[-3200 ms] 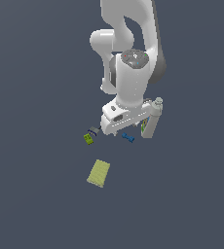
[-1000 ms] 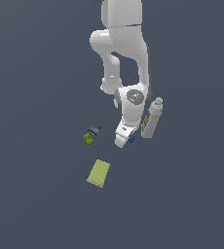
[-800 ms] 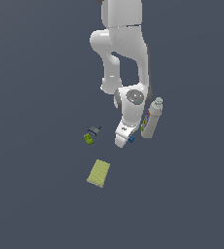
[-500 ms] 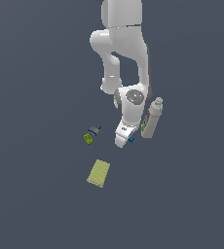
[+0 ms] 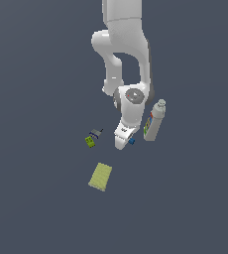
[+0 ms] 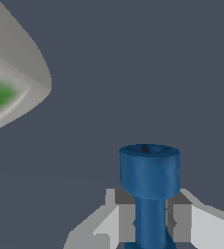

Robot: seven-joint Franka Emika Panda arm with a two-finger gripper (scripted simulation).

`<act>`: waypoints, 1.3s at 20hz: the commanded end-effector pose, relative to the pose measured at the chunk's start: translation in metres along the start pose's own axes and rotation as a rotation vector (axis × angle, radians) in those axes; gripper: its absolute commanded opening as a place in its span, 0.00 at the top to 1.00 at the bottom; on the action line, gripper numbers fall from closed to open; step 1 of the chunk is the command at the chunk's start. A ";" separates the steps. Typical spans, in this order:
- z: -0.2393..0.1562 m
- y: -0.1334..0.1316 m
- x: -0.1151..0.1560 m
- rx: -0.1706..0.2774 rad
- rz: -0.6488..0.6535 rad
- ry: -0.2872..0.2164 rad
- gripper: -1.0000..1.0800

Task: Pick up a designated object from a clutter of objects.

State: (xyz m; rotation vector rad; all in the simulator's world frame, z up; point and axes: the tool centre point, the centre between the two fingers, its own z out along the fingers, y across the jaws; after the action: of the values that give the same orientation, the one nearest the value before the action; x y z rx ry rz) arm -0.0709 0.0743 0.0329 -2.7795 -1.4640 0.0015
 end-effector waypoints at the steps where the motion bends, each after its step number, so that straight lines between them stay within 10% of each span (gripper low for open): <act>1: -0.012 0.008 -0.005 -0.001 0.000 0.001 1.00; 26: -0.222 0.154 -0.090 0.001 -0.001 0.004 1.00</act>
State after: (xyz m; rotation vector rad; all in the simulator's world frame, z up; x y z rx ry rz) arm 0.0010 -0.0765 0.2410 -2.7772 -1.4631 -0.0035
